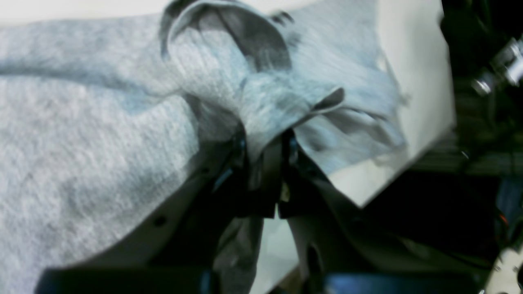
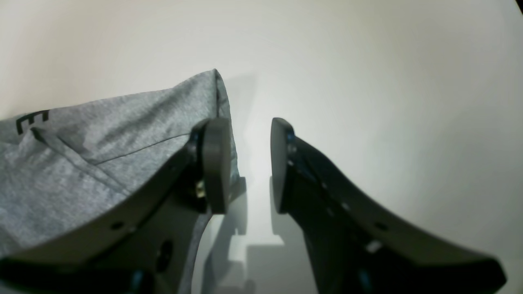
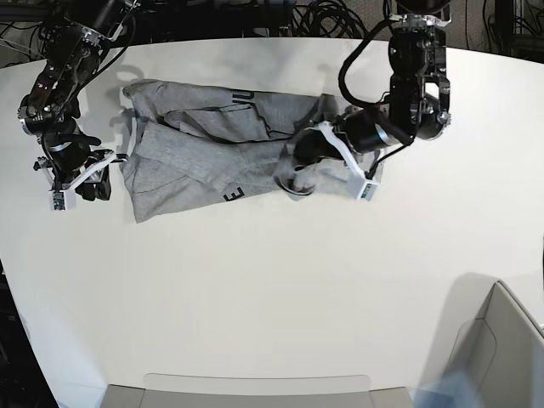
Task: Fold the T-shirt properly
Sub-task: 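Lift the strip end with the left gripper and fold it toward the right gripper, then lower the folded end onto the strip and press it with the left gripper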
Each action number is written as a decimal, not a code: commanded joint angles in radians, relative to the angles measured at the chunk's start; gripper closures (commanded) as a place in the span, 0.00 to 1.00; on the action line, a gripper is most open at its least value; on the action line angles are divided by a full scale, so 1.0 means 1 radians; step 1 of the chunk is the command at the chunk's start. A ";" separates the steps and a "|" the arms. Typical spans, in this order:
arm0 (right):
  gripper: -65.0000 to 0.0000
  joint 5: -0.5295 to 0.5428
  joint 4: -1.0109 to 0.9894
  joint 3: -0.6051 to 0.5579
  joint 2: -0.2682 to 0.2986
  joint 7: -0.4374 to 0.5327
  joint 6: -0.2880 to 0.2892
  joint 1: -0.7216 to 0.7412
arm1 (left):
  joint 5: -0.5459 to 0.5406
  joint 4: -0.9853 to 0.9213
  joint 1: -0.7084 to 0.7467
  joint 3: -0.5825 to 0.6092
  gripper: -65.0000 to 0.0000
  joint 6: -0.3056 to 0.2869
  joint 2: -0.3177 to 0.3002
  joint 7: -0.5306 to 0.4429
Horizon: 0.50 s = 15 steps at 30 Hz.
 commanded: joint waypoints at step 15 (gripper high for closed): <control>0.73 0.017 0.021 -0.001 0.014 0.023 0.000 -0.008 | -0.027 -0.026 -0.008 0.086 0.68 0.237 0.032 -0.063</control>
